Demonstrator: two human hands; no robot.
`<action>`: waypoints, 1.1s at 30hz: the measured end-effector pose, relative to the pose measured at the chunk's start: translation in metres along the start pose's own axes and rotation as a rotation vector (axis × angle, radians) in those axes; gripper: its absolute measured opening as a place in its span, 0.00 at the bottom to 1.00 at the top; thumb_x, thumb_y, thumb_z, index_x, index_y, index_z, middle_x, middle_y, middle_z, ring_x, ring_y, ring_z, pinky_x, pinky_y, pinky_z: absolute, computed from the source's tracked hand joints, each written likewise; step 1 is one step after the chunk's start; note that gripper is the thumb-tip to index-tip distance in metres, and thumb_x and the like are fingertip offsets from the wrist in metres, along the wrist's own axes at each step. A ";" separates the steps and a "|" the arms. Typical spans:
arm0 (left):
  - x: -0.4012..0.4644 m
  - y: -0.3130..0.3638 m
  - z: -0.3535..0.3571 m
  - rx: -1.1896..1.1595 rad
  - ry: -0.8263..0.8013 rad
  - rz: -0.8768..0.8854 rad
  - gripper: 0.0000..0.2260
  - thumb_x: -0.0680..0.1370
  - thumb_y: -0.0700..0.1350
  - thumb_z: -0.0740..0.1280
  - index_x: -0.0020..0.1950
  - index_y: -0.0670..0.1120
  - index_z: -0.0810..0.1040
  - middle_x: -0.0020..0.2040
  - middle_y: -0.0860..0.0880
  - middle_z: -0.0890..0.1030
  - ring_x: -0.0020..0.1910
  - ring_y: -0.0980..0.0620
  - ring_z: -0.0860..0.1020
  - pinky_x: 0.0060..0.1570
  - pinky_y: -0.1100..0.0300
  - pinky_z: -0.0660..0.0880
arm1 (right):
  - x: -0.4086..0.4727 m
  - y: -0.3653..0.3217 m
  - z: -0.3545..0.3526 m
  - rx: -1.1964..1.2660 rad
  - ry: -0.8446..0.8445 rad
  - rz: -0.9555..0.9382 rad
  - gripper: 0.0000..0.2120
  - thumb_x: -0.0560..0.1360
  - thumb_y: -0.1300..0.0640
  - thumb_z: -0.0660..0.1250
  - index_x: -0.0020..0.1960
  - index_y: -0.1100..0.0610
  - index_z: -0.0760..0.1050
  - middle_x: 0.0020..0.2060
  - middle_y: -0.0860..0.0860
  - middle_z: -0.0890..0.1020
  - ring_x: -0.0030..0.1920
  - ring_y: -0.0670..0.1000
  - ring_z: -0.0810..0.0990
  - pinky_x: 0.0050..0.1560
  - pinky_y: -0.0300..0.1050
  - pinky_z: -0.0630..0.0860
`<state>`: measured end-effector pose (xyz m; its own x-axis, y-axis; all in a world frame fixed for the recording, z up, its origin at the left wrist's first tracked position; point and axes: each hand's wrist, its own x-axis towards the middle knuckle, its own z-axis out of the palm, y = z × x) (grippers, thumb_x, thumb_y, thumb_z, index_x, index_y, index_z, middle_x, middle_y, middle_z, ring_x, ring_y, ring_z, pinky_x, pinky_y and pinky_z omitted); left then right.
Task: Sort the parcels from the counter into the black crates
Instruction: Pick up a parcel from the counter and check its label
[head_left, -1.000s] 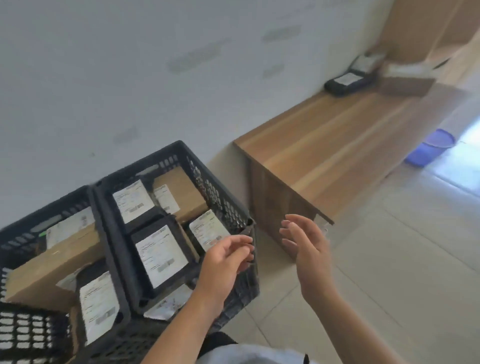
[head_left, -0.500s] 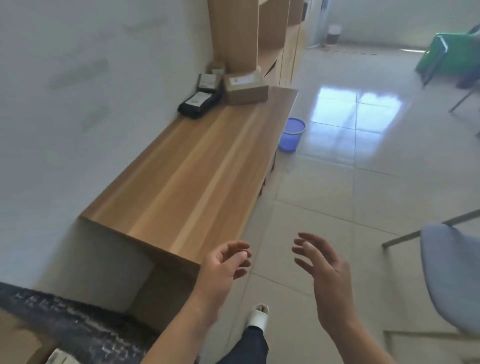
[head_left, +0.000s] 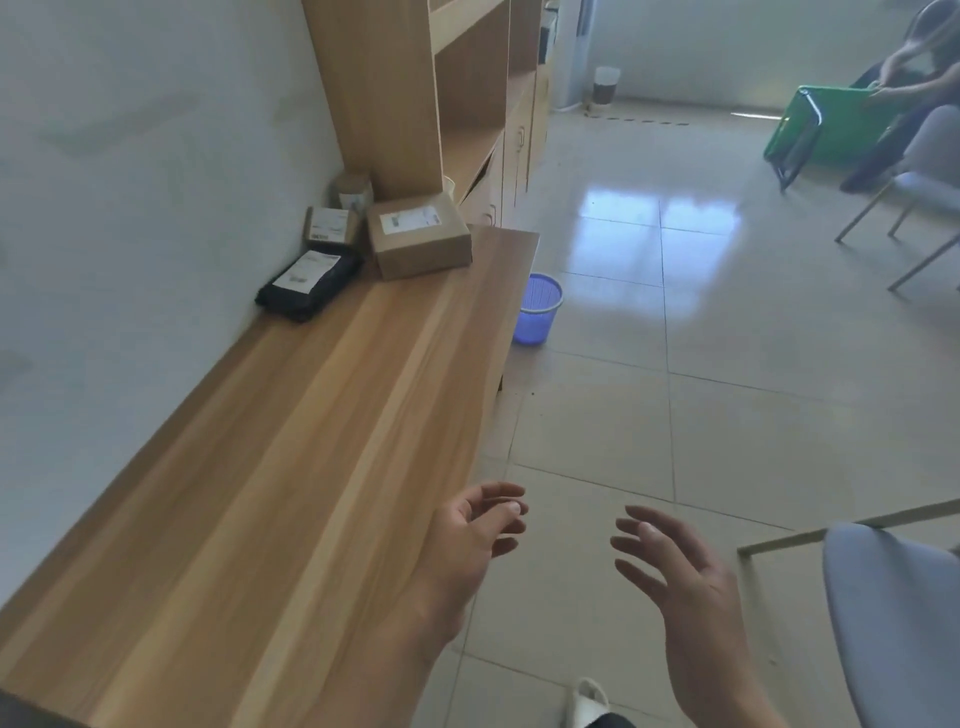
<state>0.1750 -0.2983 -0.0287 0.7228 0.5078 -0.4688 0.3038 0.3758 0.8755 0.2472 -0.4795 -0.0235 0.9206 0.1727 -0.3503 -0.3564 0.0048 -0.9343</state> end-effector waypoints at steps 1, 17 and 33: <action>0.016 0.004 0.006 0.009 0.008 -0.006 0.07 0.80 0.36 0.68 0.54 0.44 0.84 0.46 0.48 0.85 0.44 0.53 0.82 0.46 0.59 0.79 | 0.020 -0.003 0.002 0.004 0.007 0.010 0.09 0.82 0.63 0.65 0.54 0.59 0.84 0.48 0.56 0.87 0.53 0.57 0.86 0.54 0.52 0.80; 0.238 0.126 0.055 -0.095 0.469 0.024 0.07 0.81 0.37 0.67 0.55 0.44 0.84 0.48 0.46 0.86 0.46 0.50 0.84 0.54 0.52 0.81 | 0.354 -0.110 0.108 -0.089 -0.423 0.130 0.09 0.82 0.64 0.65 0.53 0.59 0.84 0.50 0.60 0.86 0.50 0.57 0.84 0.58 0.55 0.79; 0.526 0.214 -0.097 -0.144 0.812 -0.053 0.10 0.80 0.44 0.71 0.60 0.51 0.79 0.58 0.47 0.80 0.52 0.50 0.78 0.59 0.51 0.78 | 0.541 -0.163 0.313 -0.414 -0.623 0.106 0.08 0.80 0.63 0.67 0.51 0.57 0.85 0.48 0.58 0.87 0.49 0.53 0.85 0.58 0.55 0.80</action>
<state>0.5598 0.1243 -0.0997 0.0193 0.8678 -0.4966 0.2027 0.4830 0.8519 0.7528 -0.0788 -0.0403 0.5807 0.6770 -0.4522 -0.2353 -0.3923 -0.8893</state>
